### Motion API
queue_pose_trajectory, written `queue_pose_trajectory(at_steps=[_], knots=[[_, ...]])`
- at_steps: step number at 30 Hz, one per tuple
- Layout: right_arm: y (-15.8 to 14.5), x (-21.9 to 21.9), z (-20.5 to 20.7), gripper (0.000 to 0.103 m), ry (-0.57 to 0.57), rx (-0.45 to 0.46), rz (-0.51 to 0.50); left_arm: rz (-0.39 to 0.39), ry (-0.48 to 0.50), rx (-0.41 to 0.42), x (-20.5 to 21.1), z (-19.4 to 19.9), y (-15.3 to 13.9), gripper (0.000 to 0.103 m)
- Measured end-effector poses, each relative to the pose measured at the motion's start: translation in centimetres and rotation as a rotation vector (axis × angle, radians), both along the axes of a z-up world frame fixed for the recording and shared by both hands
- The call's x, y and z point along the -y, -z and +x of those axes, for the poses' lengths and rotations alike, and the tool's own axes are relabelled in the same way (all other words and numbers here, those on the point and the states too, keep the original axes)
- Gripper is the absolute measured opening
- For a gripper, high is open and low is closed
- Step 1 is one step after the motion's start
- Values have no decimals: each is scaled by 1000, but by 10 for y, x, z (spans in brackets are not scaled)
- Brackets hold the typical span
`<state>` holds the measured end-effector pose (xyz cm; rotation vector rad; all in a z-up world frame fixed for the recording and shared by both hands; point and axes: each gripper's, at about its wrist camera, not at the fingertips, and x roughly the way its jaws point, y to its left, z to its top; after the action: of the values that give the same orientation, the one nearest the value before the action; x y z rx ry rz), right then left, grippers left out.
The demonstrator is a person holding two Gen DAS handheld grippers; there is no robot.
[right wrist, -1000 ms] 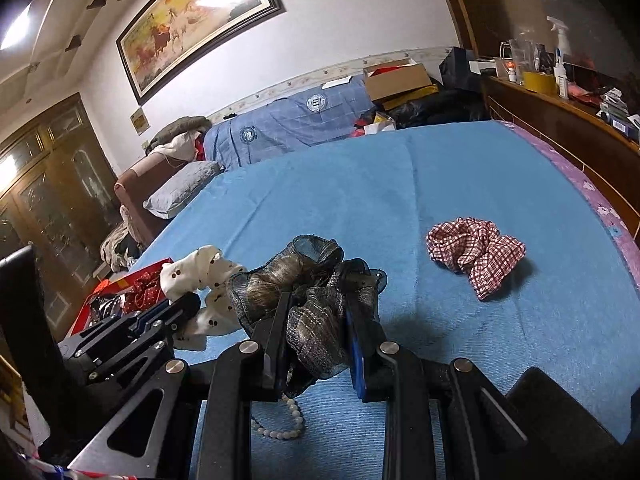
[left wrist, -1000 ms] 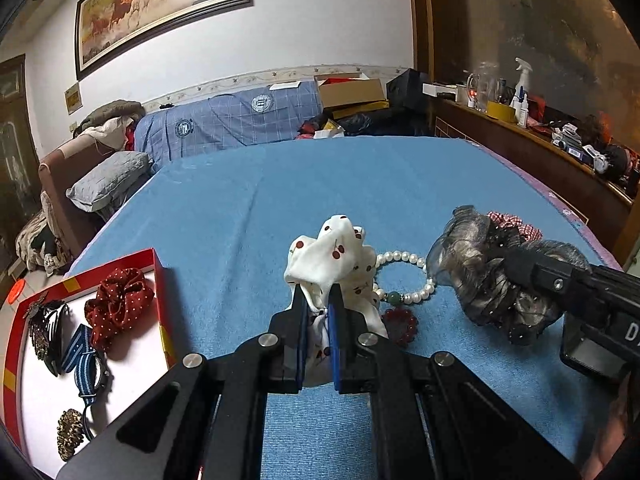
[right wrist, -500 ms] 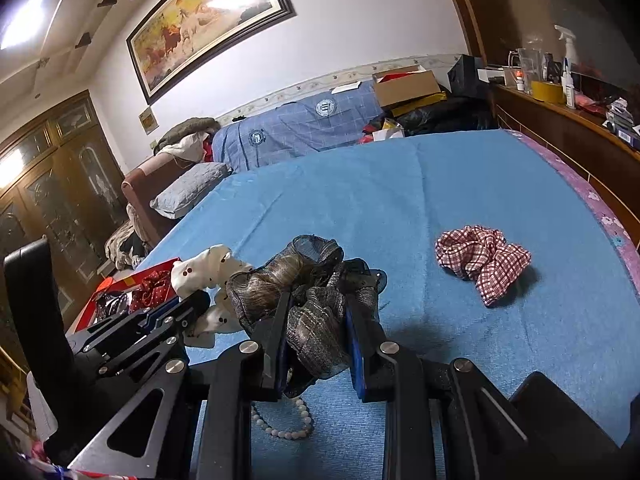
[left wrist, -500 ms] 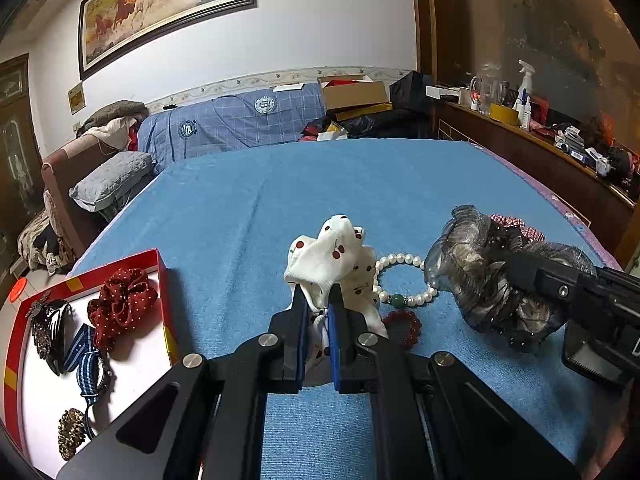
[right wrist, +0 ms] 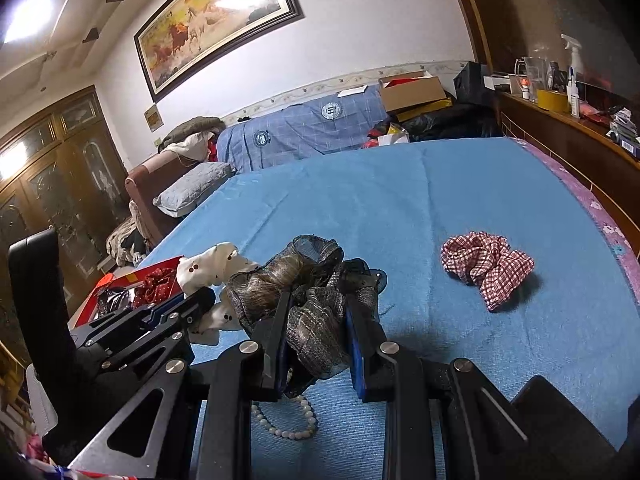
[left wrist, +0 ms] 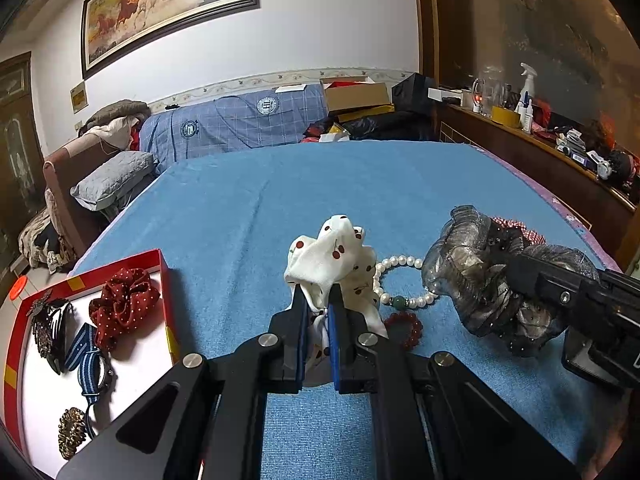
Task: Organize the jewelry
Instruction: 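Lift both scrunchies and carry them over the red box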
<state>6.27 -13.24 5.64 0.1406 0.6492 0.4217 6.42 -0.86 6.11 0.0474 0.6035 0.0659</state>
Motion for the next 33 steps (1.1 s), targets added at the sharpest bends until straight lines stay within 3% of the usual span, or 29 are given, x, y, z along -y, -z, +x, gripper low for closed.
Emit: queue_pose_trajectory(at_steps=[24,33], knots=[[-3,-2,-2,26,-10,9,9,28,-62,36,-3,0,-5,8],[-6,-4,-2,26,-15,25,3,31,-84,57,-9,-25,-16,8]])
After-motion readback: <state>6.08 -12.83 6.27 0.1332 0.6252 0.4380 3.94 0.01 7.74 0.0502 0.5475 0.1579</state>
